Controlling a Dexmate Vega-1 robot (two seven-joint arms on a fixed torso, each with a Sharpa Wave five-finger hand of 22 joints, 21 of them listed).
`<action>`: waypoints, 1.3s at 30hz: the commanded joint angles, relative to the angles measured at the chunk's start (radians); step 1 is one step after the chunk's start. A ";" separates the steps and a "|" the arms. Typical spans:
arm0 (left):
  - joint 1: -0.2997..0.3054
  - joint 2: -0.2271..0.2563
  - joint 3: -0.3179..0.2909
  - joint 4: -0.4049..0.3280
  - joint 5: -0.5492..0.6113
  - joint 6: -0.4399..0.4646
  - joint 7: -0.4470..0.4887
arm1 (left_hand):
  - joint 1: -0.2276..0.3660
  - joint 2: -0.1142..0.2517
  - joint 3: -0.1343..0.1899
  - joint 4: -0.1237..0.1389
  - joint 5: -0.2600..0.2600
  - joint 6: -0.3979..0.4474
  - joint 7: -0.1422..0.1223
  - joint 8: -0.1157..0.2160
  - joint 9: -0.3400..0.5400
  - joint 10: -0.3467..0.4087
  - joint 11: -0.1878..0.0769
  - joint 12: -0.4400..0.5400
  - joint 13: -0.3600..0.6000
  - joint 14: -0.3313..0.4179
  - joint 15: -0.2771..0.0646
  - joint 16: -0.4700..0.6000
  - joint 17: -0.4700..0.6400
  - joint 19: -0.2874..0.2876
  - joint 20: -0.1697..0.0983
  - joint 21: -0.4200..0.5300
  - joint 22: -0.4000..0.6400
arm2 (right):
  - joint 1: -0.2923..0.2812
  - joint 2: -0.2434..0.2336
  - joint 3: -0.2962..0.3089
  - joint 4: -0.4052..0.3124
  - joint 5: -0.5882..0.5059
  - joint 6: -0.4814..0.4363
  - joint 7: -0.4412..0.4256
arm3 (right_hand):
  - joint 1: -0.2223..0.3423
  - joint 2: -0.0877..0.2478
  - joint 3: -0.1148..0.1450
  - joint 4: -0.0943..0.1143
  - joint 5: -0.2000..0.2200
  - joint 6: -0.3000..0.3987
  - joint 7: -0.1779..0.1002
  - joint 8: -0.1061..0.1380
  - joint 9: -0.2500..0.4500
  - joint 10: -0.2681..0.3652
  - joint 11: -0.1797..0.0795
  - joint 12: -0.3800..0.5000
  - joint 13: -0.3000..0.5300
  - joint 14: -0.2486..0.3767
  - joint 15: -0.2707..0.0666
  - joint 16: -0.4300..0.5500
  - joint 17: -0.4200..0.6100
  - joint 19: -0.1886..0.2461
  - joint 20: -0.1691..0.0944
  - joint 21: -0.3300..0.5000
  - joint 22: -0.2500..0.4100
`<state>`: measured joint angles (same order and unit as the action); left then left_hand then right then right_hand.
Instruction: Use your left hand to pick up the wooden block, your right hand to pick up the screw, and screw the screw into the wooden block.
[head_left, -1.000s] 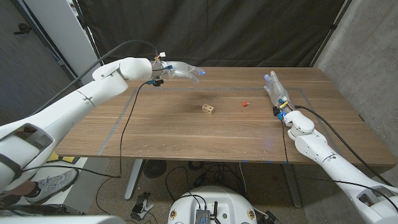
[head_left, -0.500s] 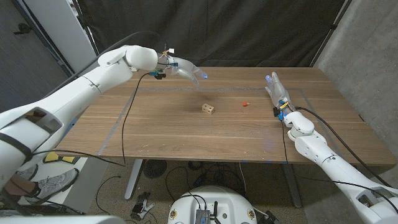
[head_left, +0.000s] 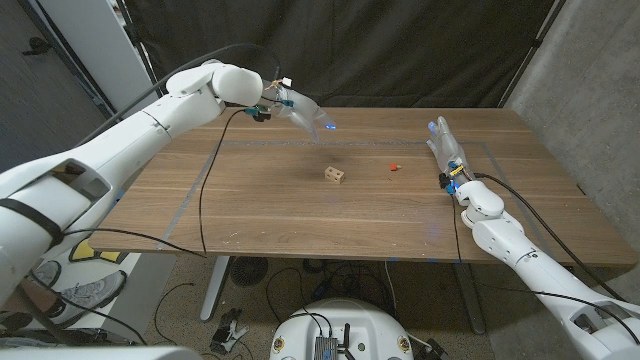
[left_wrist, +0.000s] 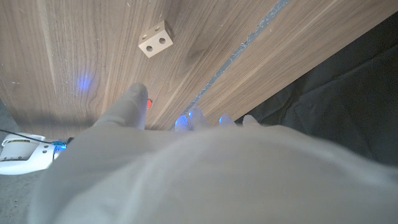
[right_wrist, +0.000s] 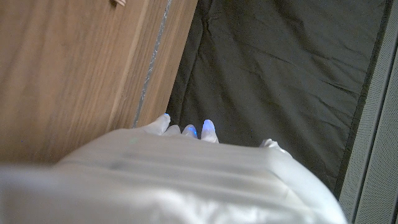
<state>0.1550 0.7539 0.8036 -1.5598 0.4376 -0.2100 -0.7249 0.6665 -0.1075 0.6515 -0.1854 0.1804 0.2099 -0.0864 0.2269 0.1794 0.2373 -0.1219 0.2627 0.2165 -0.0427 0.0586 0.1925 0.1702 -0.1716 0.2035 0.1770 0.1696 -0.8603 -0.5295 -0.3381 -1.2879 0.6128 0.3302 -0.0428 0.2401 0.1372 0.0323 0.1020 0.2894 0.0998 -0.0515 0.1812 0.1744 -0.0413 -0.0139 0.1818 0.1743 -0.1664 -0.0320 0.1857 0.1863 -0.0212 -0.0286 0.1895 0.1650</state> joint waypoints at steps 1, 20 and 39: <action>0.023 -0.013 0.004 -0.021 0.093 -0.010 0.055 | 0.038 -0.008 0.004 0.003 0.001 0.023 0.018 0.009 0.003 0.032 -0.008 0.011 0.007 0.020 -0.003 0.008 0.003 -0.029 0.008 0.005 0.003 | -0.005 0.011 0.002 0.003 0.000 0.010 -0.010 | 0.010 -0.003 0.000 -0.001 0.004 0.003 0.005 0.005 0.004 0.000 0.005 0.007 0.005 -0.004 0.000 0.007 0.000 0.007 -0.035 0.000 0.002; 0.057 -0.037 0.021 -0.036 0.167 -0.017 0.093 | 0.134 -0.019 -0.015 0.014 -0.002 0.034 0.066 -0.005 0.006 0.032 0.114 0.009 0.028 0.056 0.066 0.009 0.006 -0.036 0.010 0.011 0.005 | -0.020 0.017 0.006 -0.006 0.000 0.015 -0.032 | 0.013 -0.005 0.002 -0.004 0.002 0.008 0.007 0.006 0.004 0.004 0.012 0.009 0.006 -0.007 0.010 0.006 0.001 0.001 -0.033 -0.003 0.002; 0.059 -0.070 0.059 0.000 0.261 -0.020 0.136 | 0.151 -0.013 -0.041 0.027 -0.002 0.140 0.082 0.014 0.007 0.055 0.085 0.018 0.044 0.084 0.032 0.013 0.006 -0.009 0.010 0.018 0.005 | -0.053 0.018 0.021 -0.031 0.015 0.029 -0.042 | 0.013 -0.006 0.003 -0.006 0.000 0.009 0.004 0.006 0.004 0.002 0.009 0.008 0.006 -0.011 0.010 0.006 0.002 -0.002 -0.032 -0.004 0.002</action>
<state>0.2124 0.7039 0.8418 -1.5857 0.6491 -0.2272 -0.6166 0.8092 -0.1195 0.6186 -0.1602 0.1804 0.3441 0.0010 0.2384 0.1840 0.2855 -0.0286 0.2781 0.2582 0.0395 0.0948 0.2002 0.1748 -0.1714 0.2034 0.1890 0.1695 -0.9001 -0.5110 -0.3224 -1.3072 0.6198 0.3550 -0.0832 0.2441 0.1332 0.0364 0.0981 0.2894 0.1034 -0.0482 0.1812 0.1744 -0.0358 -0.0087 0.1817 0.1743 -0.1718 -0.0267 0.1856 0.1863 -0.0212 -0.0286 0.1895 0.1650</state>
